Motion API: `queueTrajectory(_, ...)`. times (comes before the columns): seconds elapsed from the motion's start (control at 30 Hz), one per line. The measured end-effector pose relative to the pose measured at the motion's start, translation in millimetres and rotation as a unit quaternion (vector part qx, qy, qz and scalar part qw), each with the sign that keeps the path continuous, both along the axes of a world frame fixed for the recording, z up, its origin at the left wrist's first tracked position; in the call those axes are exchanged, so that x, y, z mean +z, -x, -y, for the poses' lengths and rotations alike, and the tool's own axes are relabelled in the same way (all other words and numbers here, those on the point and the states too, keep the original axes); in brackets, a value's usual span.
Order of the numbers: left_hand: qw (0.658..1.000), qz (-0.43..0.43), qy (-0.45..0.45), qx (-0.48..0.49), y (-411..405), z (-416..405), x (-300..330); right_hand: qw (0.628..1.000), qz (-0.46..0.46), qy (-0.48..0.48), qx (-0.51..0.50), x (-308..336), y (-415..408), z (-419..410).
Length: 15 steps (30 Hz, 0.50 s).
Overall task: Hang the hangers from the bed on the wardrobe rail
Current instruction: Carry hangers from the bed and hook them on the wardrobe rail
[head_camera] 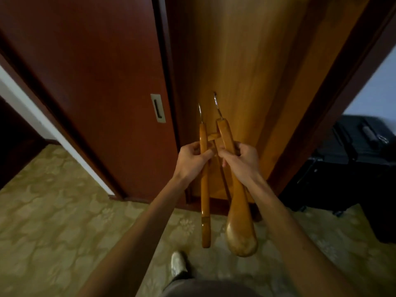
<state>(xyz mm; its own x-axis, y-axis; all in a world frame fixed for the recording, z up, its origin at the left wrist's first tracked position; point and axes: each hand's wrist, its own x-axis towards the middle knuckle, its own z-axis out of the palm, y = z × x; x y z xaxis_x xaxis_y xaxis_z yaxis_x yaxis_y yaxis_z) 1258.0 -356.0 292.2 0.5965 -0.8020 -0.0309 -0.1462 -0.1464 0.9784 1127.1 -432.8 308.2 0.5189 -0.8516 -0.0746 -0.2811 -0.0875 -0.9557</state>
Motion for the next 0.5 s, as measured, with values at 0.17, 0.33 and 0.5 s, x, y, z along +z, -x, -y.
queueTrajectory(0.17,0.999,0.013,0.009,-0.037,-96,65,42,0.999,0.009,0.012,-0.046,37,-84,64)
queueTrajectory(0.33,0.997,0.038,0.022,-0.061,-159,129,95,0.997,0.032,0.021,-0.066,83,-146,132)
queueTrajectory(0.5,0.996,0.05,0.044,-0.053,-199,204,158,0.994,0.059,0.061,-0.068,146,-192,205)
